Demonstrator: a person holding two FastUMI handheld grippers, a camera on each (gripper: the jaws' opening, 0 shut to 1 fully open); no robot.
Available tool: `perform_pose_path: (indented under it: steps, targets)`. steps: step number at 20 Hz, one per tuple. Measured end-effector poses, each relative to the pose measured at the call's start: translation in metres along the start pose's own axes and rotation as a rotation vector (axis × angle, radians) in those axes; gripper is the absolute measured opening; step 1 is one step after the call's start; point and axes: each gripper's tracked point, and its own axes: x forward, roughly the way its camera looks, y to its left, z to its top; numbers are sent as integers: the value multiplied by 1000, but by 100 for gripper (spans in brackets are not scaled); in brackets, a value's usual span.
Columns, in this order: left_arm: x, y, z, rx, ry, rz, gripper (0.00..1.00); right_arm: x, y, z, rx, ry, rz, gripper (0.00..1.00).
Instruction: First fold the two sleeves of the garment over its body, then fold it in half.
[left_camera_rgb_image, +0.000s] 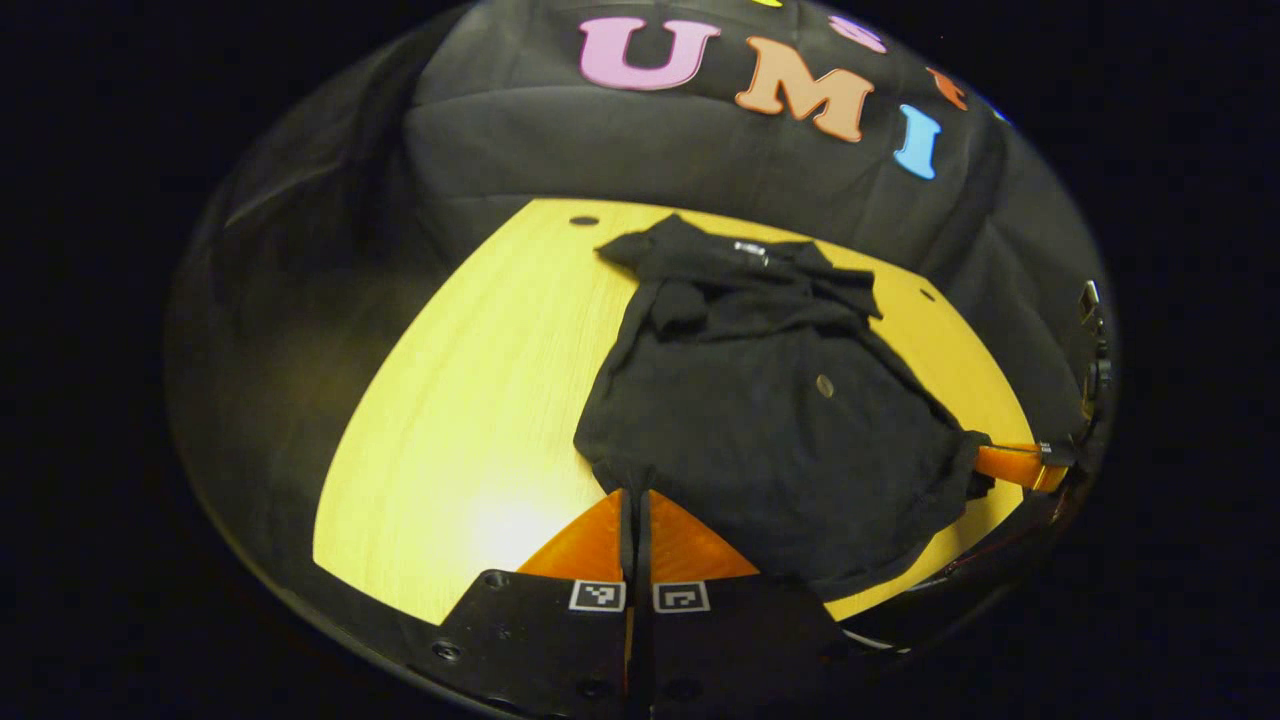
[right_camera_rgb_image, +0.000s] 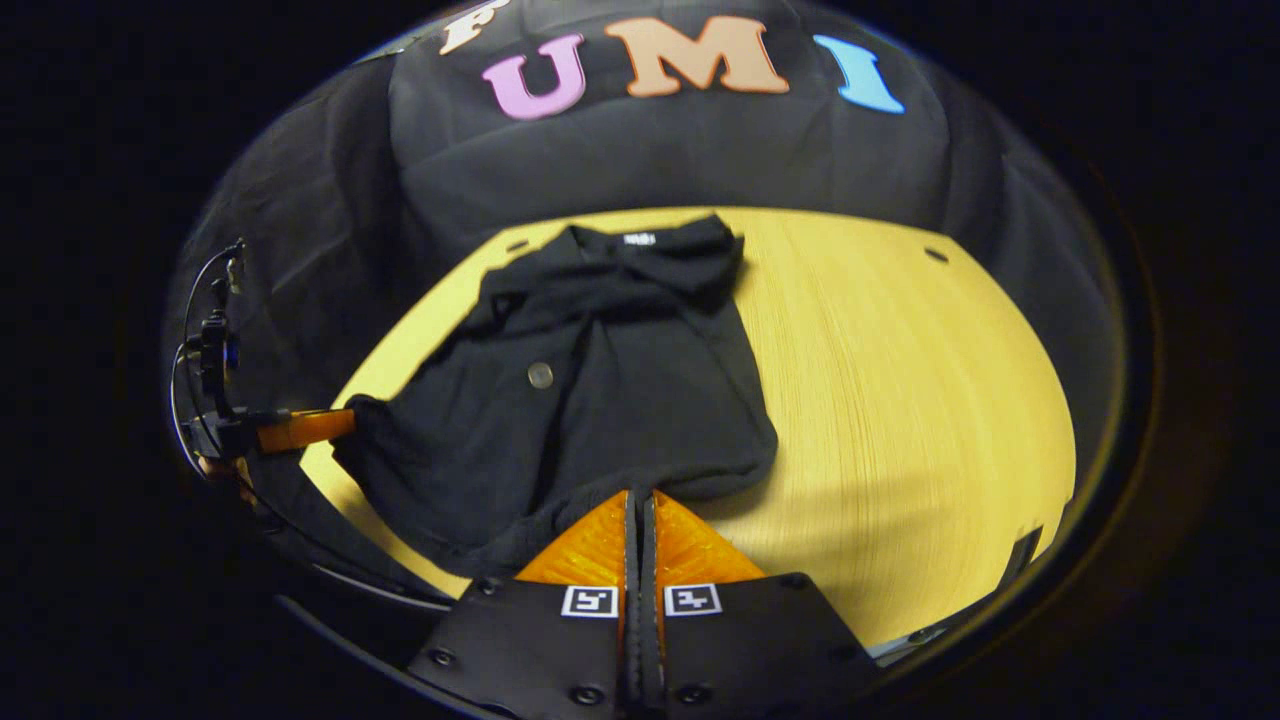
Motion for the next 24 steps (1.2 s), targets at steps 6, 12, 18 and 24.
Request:
perform_pose_path:
  steps: [6,12,18,24]
  targets:
    - [0,9,99,61,-198,-44,0,-19,8,106,24,-266,-52,2]
    - [19,12,204,113,-346,-71,0,-8,2,204,52,-416,-114,2]
    - [63,15,259,113,-383,-22,0,27,-23,275,39,-455,-97,2]
    - [131,11,290,76,-349,13,0,87,-58,307,72,-425,-90,2]
